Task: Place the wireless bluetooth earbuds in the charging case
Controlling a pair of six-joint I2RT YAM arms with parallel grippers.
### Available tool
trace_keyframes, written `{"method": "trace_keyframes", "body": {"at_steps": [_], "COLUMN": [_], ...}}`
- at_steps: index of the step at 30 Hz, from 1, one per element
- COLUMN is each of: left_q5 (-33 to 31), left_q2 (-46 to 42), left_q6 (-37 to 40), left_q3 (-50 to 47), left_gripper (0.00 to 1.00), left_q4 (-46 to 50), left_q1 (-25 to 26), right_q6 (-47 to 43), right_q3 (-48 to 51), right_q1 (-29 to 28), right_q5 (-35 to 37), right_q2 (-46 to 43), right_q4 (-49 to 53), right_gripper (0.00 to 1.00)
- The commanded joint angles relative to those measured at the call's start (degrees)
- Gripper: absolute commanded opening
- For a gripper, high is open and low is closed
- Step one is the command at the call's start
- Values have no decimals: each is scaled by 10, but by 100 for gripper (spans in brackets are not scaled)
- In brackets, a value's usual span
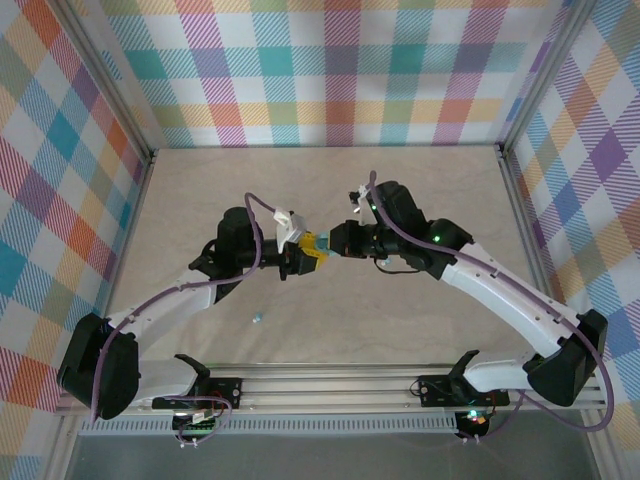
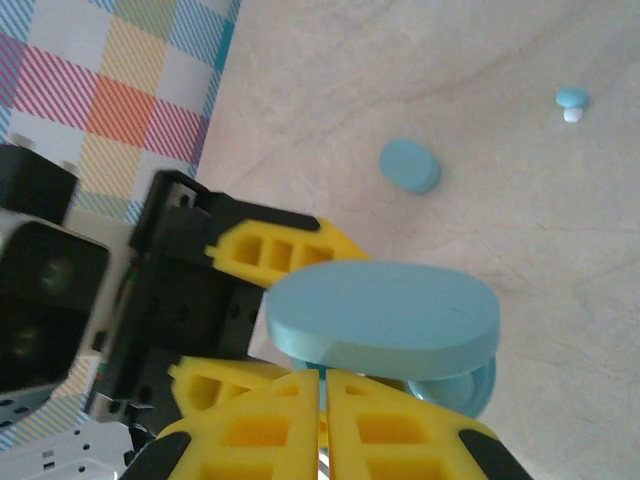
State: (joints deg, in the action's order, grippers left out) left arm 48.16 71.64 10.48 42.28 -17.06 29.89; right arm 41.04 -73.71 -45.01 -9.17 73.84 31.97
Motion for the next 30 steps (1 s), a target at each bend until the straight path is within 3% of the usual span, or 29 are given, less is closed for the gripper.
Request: {"method": "trace_keyframes", "body": {"at_steps": [1, 20, 30], "left_q5": [18, 19, 61], "left_q2": [-6, 2, 6], "left_q6": [15, 12, 14], "left_q3": [-5, -12, -1], "left_gripper": [12, 11, 8], "left_q4": [-9, -28, -34], "left_q1": [6, 9, 10], "right_q6": [-20, -34, -45], "right_q3": [-25, -55, -59], "right_q1": [-1, 18, 35], "right_q5": [7, 27, 13], "right_q2": [13, 43, 80], "right_q4": [-1, 56, 59], "right_gripper": [12, 19, 20]}}
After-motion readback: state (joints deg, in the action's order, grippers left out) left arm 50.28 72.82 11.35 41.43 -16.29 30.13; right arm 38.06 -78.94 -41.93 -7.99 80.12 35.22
